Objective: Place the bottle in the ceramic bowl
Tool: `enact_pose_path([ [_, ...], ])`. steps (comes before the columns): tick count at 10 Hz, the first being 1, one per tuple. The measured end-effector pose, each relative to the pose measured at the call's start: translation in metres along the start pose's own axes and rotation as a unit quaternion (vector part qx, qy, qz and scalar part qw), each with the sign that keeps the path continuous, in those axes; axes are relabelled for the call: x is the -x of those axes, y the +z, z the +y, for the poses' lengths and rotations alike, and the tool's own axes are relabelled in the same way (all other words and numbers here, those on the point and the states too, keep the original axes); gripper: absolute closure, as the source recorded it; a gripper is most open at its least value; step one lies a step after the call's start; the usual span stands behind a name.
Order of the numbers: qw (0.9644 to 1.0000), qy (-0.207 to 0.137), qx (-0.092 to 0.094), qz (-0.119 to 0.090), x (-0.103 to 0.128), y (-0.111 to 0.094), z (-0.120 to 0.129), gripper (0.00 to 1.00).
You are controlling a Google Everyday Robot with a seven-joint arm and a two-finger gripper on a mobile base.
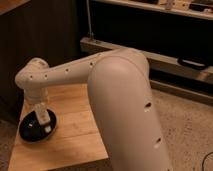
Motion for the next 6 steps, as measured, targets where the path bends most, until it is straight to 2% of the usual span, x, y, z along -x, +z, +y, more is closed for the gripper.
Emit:
enact_pose_path([
  [2,1.0,0.004,-0.001,0.009,0.0019,0.0107,-0.0011,0.2],
  [6,0.9999,0.006,-0.001,0.008,0.0021,0.01,-0.0015,0.2],
])
